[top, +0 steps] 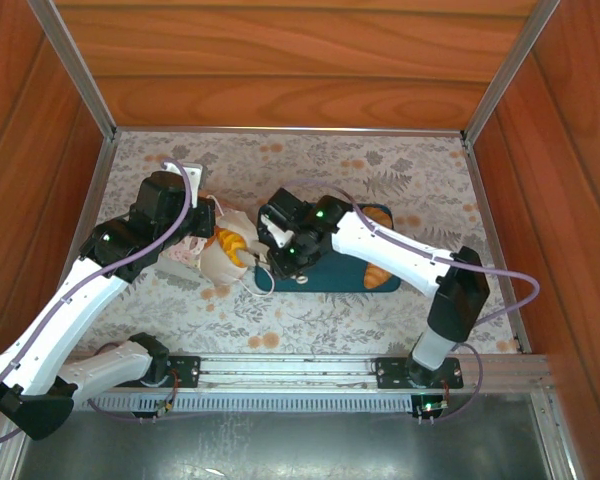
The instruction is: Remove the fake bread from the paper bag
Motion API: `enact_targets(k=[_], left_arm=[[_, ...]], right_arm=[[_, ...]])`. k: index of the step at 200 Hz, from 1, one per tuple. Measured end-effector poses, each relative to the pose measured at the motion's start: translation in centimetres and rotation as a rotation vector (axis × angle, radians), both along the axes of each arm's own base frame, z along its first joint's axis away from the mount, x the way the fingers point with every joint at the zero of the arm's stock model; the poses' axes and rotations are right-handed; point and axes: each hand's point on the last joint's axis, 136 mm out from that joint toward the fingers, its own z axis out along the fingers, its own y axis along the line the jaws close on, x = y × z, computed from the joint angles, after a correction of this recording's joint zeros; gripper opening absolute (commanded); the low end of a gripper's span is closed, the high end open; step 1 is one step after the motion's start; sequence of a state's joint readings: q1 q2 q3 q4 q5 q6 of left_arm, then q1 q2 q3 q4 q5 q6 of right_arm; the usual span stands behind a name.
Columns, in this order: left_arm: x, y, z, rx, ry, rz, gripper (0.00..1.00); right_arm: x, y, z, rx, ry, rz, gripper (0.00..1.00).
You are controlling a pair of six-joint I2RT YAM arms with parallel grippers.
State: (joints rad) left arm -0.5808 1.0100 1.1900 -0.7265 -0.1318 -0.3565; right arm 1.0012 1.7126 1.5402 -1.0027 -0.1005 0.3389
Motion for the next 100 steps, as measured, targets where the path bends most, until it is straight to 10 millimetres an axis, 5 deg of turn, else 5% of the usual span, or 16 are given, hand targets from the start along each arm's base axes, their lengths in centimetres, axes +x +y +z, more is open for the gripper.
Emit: enact_targets(k=[56, 100], left_arm=[[0.0, -0.1, -0.1, 0.000, 0.004, -0.003, 0.00], [0.0, -0.1, -0.1, 0.000, 0.004, -0.002, 0.00]], right_arm=[[2.5, 1.1, -1.8, -0.082, -0.075, 0.028, 0.48], [2.5, 1.7, -2.8, -0.089, -0.057, 0.057, 0.47]])
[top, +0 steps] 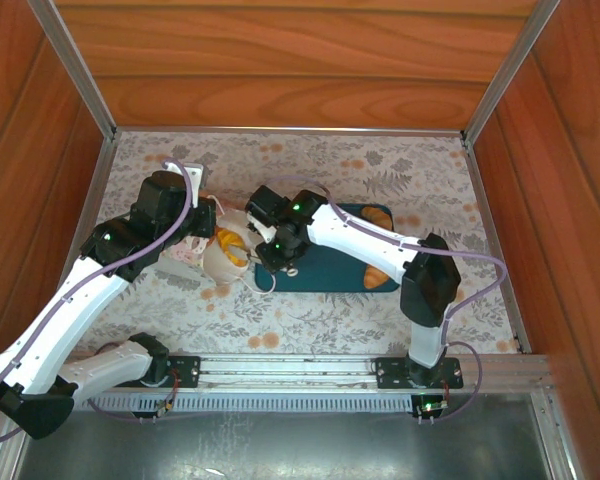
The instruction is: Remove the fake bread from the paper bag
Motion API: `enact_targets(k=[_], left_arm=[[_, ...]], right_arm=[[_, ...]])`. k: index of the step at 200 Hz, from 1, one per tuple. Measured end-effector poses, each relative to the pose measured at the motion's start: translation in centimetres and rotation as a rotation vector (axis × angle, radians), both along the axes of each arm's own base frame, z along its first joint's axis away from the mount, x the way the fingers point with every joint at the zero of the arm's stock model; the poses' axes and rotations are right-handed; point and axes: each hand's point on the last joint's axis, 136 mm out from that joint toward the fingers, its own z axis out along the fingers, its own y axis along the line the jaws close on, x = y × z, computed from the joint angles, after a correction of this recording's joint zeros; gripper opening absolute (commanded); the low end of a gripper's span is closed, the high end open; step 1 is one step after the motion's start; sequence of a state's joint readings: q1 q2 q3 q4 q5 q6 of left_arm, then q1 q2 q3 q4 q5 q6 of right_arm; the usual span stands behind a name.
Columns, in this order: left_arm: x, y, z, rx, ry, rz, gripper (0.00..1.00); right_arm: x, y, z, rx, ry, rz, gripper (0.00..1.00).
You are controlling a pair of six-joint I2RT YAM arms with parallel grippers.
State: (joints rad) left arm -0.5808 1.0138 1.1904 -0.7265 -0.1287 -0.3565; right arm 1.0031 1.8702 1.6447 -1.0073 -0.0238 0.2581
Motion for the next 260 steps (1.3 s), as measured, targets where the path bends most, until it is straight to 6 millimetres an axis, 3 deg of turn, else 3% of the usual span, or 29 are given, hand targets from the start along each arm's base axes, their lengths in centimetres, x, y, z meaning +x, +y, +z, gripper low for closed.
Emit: enact_targets(k=[42, 103, 150, 175, 218, 260], left_arm=[[0.0, 0.0, 0.0, 0.000, 0.000, 0.000, 0.00], [0.0, 0.0, 0.0, 0.000, 0.000, 0.000, 0.00], [0.0, 0.0, 0.0, 0.001, -0.002, 0.003, 0.00], [0.0, 0.1, 0.0, 0.001, -0.003, 0.003, 0.00], [0.1, 0.0, 0.2, -0.007, -0.008, 0.005, 0.00], [0.0, 0.0, 0.4, -0.016, -0.013, 0.004, 0.00]], right_arm=[[-0.4, 1.0, 0.2, 0.049, 0.027, 0.006, 0.34], [-1.6, 0.2, 0.9, 0.072, 0.056, -0.019, 0.29], [-6.2, -5.3, 5.6, 0.246, 0.110, -0.097, 0.29], [-7.0, -9.3, 6.2, 0.293, 0.128, -0.200, 0.29], [-4.3, -16.3, 4.8, 0.278, 0.134, -0.500, 0.31], [-1.1, -18.5, 3.2, 0.255, 0.174, -0.629, 0.31]])
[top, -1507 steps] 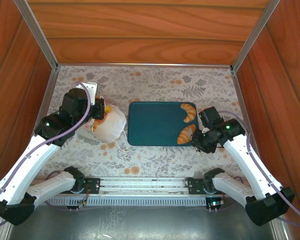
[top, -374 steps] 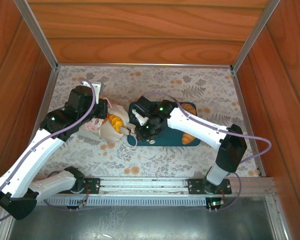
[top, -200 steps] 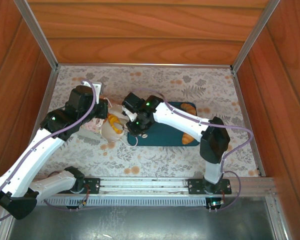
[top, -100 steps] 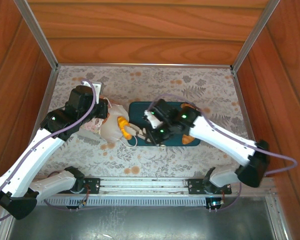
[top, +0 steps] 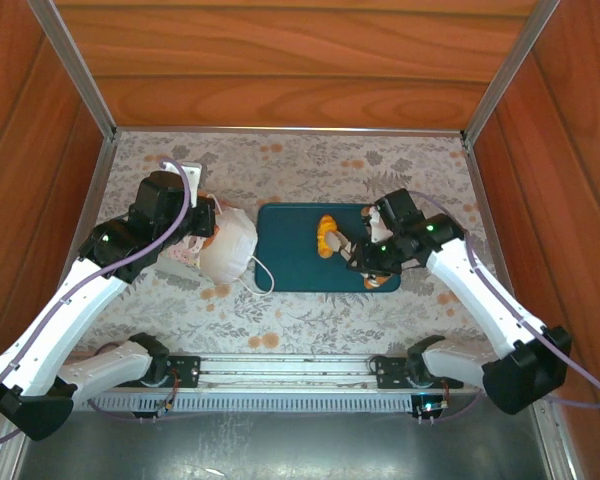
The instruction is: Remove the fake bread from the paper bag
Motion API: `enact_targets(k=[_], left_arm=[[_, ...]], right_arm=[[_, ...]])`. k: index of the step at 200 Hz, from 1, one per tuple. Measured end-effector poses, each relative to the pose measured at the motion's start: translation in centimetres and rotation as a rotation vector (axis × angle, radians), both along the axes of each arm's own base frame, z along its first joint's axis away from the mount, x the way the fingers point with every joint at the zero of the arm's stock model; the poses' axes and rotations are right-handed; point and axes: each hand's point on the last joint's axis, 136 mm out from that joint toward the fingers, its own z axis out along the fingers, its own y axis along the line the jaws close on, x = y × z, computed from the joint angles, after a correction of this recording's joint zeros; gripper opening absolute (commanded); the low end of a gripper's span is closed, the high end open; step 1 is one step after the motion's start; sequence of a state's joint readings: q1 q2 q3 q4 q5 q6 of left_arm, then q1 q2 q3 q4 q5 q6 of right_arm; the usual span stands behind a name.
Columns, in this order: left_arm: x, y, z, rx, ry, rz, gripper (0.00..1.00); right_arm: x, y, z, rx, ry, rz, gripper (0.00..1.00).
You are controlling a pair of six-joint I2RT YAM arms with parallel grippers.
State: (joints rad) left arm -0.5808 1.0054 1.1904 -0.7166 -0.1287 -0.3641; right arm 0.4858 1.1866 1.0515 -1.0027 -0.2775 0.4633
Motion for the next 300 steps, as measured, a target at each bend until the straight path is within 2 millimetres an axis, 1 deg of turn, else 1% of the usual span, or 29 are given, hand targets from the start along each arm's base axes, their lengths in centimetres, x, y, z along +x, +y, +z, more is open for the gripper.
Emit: enact_targets(k=[21, 37, 50, 66, 90, 100, 114, 139, 155, 174, 203, 228, 266, 300], left_arm=[[0.0, 0.0, 0.0, 0.000, -0.001, -0.001, 0.00], [0.1, -0.1, 0.0, -0.002, -0.002, -0.001, 0.00], [0.1, -0.1, 0.1, -0.003, -0.004, -0.001, 0.00], [0.1, -0.1, 0.1, -0.002, -0.004, 0.000, 0.00], [0.1, -0.1, 0.1, -0.002, -0.004, 0.000, 0.00], [0.1, -0.1, 0.1, -0.002, -0.004, 0.000, 0.00], [0.1, -0.1, 0.1, -0.002, -0.004, 0.000, 0.00], [0.1, -0.1, 0.1, -0.002, -0.004, -0.001, 0.00], [0.1, -0.1, 0.0, -0.002, -0.003, -0.001, 0.00], [0.2, -0.1, 0.0, -0.001, -0.001, -0.001, 0.00], [0.2, -0.1, 0.0, -0.001, -0.001, -0.001, 0.00], [0.2, -0.2, 0.0, -0.002, -0.003, -0.001, 0.00], [0.3, -0.2, 0.1, -0.004, -0.006, -0.001, 0.00], [0.2, -0.2, 0.2, -0.005, -0.008, 0.000, 0.00]], right_arm=[[1.3, -0.5, -1.4, -0.010, 0.039, -0.017, 0.31], [2.0, -1.1, -2.2, -0.015, 0.063, -0.028, 0.36], [2.3, -1.5, -2.5, -0.022, 0.070, -0.026, 0.37], [2.3, -2.1, -2.7, -0.043, 0.067, -0.017, 0.41], [1.9, -3.3, -3.0, -0.113, 0.073, 0.002, 0.44], [2.0, -3.8, -2.9, -0.145, 0.070, 0.010, 0.45], [2.4, -4.1, -2.1, -0.172, 0.051, 0.025, 0.46], [3.4, -4.1, -0.3, -0.185, -0.003, 0.042, 0.47], [3.6, -4.1, 0.2, -0.208, -0.023, 0.054, 0.47], [3.6, -3.9, 0.1, -0.279, -0.015, 0.086, 0.47], [3.7, -3.5, -0.9, -0.442, 0.018, 0.158, 0.49], [3.5, -3.0, -1.4, -0.507, 0.021, 0.204, 0.50], [3.9, -1.9, -0.3, -0.520, -0.022, 0.219, 0.49], [4.2, -2.1, 0.4, -0.541, -0.039, 0.209, 0.47]])
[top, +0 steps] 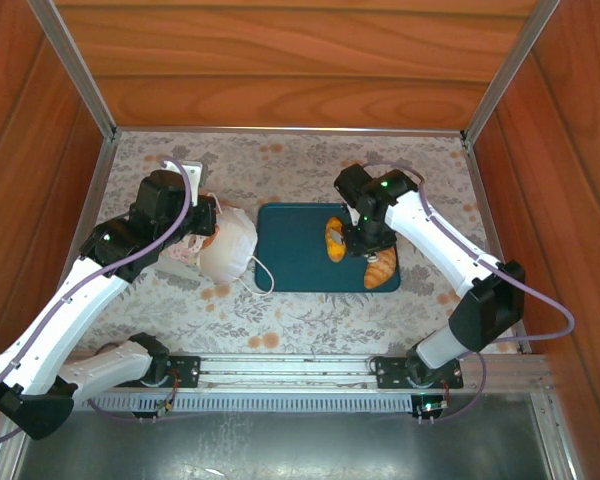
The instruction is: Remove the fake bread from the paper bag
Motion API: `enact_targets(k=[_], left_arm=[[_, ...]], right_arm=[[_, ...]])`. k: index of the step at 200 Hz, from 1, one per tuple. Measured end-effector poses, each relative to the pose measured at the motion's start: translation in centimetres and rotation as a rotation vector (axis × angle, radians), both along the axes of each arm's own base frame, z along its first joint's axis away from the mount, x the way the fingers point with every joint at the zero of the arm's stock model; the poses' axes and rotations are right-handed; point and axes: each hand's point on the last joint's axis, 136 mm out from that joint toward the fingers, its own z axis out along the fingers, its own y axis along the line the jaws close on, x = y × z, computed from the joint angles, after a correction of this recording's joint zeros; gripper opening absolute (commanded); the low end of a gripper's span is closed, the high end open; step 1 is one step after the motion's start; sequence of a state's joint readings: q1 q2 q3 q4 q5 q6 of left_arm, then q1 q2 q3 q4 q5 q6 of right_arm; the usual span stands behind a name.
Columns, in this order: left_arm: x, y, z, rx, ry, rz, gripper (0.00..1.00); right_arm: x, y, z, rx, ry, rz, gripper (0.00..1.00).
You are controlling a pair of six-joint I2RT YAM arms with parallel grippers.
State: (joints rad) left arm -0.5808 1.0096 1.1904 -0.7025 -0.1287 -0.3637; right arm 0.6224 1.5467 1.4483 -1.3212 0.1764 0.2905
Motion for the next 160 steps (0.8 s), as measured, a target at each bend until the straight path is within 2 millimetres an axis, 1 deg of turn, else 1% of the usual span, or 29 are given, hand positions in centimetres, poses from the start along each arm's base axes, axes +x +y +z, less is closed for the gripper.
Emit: enact_targets(k=[11, 34, 77, 99, 129, 160], left_arm=[[0.0, 0.0, 0.1, -0.001, -0.002, 0.000, 0.00], [-0.1, 0.0, 0.1, -0.002, -0.003, 0.000, 0.00], [-0.1, 0.0, 0.1, -0.002, -0.004, 0.000, 0.00], [-0.1, 0.0, 0.1, -0.002, -0.004, 0.000, 0.00], [-0.1, 0.0, 0.1, -0.003, -0.004, 0.000, 0.00], [0.0, 0.0, 0.1, -0.003, -0.005, 0.000, 0.00]], right_arm=[[0.0, 0.0, 0.1, 0.003, 0.000, -0.001, 0.48], [-0.1, 0.3, -0.1, 0.014, 0.012, -0.006, 0.47], [-0.2, 1.1, -1.6, 0.000, 0.059, -0.002, 0.48], [-0.1, 1.4, -1.9, -0.001, 0.062, 0.003, 0.46], [0.2, 1.1, -2.1, -0.022, 0.055, -0.002, 0.44], [0.4, 0.4, -2.2, -0.065, 0.045, 0.005, 0.40]])
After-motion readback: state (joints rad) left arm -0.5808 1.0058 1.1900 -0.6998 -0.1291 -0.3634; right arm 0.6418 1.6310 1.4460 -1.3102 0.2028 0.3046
